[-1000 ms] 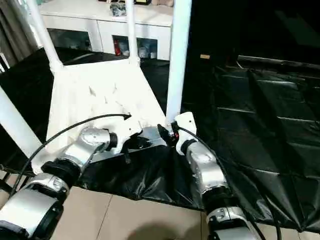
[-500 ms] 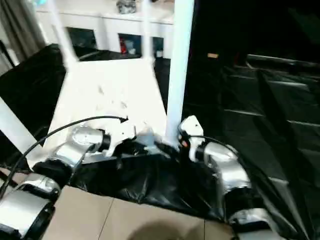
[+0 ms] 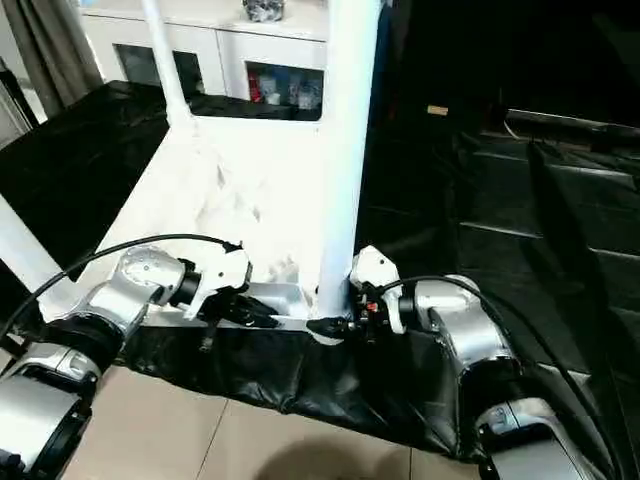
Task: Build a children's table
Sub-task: Rotate leg to tighten
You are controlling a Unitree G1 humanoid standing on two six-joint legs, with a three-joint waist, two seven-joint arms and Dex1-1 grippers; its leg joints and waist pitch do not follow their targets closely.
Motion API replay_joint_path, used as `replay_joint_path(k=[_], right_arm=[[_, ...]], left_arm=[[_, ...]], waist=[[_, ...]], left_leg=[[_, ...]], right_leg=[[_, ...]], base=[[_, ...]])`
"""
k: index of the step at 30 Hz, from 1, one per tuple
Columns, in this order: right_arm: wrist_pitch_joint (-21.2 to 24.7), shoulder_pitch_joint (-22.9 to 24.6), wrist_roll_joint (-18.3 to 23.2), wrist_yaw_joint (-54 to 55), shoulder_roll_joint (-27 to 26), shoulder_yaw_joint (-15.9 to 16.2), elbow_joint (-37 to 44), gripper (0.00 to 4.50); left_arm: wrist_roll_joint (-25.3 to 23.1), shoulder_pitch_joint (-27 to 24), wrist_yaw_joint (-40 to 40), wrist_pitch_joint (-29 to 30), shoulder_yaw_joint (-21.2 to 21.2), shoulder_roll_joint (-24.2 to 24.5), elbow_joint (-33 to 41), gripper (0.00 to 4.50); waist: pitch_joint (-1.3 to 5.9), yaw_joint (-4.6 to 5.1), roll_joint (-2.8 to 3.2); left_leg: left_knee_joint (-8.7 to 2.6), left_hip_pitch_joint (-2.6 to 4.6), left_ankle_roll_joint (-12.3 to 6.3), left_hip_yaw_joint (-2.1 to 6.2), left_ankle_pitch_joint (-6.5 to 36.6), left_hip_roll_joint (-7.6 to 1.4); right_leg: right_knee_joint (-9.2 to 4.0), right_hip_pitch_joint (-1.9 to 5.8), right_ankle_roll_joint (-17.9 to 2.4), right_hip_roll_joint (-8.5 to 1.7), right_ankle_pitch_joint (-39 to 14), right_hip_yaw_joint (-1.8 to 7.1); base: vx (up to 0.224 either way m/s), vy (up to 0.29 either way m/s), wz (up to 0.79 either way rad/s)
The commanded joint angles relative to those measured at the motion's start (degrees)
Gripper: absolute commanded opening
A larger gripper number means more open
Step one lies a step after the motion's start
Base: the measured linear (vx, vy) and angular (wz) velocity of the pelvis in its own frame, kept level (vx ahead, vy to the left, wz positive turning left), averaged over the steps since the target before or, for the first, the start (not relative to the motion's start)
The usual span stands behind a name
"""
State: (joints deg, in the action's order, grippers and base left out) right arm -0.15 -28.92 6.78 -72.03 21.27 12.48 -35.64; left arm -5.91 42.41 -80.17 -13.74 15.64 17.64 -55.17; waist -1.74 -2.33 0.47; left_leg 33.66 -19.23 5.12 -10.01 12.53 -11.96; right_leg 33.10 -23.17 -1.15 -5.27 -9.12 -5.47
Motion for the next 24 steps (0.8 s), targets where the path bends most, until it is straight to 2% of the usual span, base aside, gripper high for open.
replay_joint_path(k=[1, 5, 7, 9, 10, 12, 15, 18, 21, 22, 24], right_arm=[[1.23, 0.06, 0.99, -1.38, -0.82, 1.09, 1.03, 2.73], [1.6, 0.62, 1.74, 2.85, -2.87, -1.2, 0.31, 2.7], [0.95, 1.16, 1.28, 8.45, -4.51, -2.96, -0.47, 2.7], [0.38, 2.11, 0.82, 17.38, -7.18, -5.55, -1.61, 2.7], [0.66, 2.41, 0.44, 21.89, -8.39, -6.55, -2.22, 2.7], [1.15, 2.87, 0.32, 28.38, -10.51, -8.22, -2.96, 2.7], [3.07, 3.24, 0.12, 37.92, -14.66, -10.38, -3.81, 2.7], [3.7, 3.18, -1.95, 45.08, -18.1, -10.48, -4.39, 2.7], [3.11, 2.83, -2.53, 48.25, -21.17, -10.36, -4.1, 2.7], [1.85, 2.87, -3.2, 48.22, -21.37, -9.59, -3.81, 3.05], [0.32, 2.79, -3.06, 47.61, -21.0, -9.54, -3.02, 3.39]], left_arm=[[-0.42, 0.75, -1.49, -0.12, 1.33, -0.17, -0.95, 0.0], [-0.68, 1.05, 1.62, 0.28, 0.71, -0.81, -1.86, 0.0], [-1.47, 1.1, 4.95, 0.94, 0.63, -1.5, -2.08, 0.0], [-3.09, 1.4, 11.89, 2.85, 0.56, -2.86, -2.54, 0.0], [-3.4, 1.52, 14.71, 3.66, 0.32, -3.74, -2.66, 0.0], [-3.01, 1.75, 18.9, 5.82, -0.62, -5.78, -2.54, 0.0], [-2.97, 1.44, 23.43, 8.58, -0.75, -9.35, -1.36, 0.0], [-3.41, 0.73, 26.69, 9.82, -0.12, -12.21, -0.38, 0.0], [-4.12, -0.3, 28.23, 9.13, 0.93, -14.06, 0.15, 0.0], [-4.34, -0.5, 28.64, 9.11, 1.05, -14.32, 0.13, 0.0], [-4.46, -0.88, 28.56, 8.3, 1.11, -14.13, -0.1, 0.0]], waist=[[2.96, -0.17, -0.43], [2.9, -0.18, -0.38], [2.72, -0.17, -0.41], [2.44, 0.39, -0.61], [2.43, 0.54, -0.82], [2.37, 0.96, -0.7], [2.33, 1.4, -0.65], [2.37, 1.61, -0.32], [2.39, 2.08, -0.37], [2.4, 2.13, -0.34], [2.37, 2.25, -0.18]], left_leg=[[-3.96, -0.65, -5.91, -0.28, 8.24, -1.54], [-4.01, -0.66, -5.61, -0.28, 8.72, -1.53], [-4.16, -0.54, -4.57, -0.25, 9.92, -1.51], [-4.47, -0.4, -2.8, -0.02, 12.05, -1.33], [-4.49, -0.4, -2.49, 0.03, 12.32, -1.24], [-4.6, -0.44, -1.68, 0.2, 13.09, -1.07], [-4.6, -0.31, -1.91, 0.15, 13.34, -1.02], [-4.58, -0.44, -2.4, 0.15, 12.66, -0.86], [-4.64, -0.68, -2.88, 0.23, 13.4, -0.78], [-4.63, -0.69, -3.01, 0.24, 13.58, -0.79], [-4.68, -0.57, -3.38, 0.25, 14.58, -0.79]], right_leg=[[-2.8, 3.43, -14.82, -3.01, -10.68, 2.66], [-2.9, 3.42, -14.68, -3.07, -11.48, 2.68], [-3.25, 3.25, -13.76, -3.19, -14.4, 2.71], [-3.9, 3.03, -11.69, -3.26, -19.99, 2.75], [-4.08, 3.05, -11.05, -3.25, -21.69, 2.7], [-4.62, 2.96, -9.15, -3.24, -25.67, 2.64], [-4.8, 2.61, -9.11, -3.08, -24.94, 2.73], [-4.79, 2.64, -9.28, -2.98, -23.96, 2.7], [-4.83, 2.8, -9.1, -2.89, -24.0, 2.55], [-4.86, 2.78, -9.0, -2.9, -24.13, 2.58], [-5.07, 2.63, -8.73, -2.89, -24.94, 2.56]], base=[[0.0, 0.0, 0.0], [0.0, 0.0, 0.0], [0.0, 0.0, 0.0], [0.0, 0.0, 0.0], [0.0, 0.0, 0.0], [0.0, 0.0, 0.0], [0.0, 0.0, 0.0], [0.0, 0.0, 0.0], [0.0, 0.0, 0.0], [0.0, 0.0, 0.0], [0.0, 0.0, 0.0]])
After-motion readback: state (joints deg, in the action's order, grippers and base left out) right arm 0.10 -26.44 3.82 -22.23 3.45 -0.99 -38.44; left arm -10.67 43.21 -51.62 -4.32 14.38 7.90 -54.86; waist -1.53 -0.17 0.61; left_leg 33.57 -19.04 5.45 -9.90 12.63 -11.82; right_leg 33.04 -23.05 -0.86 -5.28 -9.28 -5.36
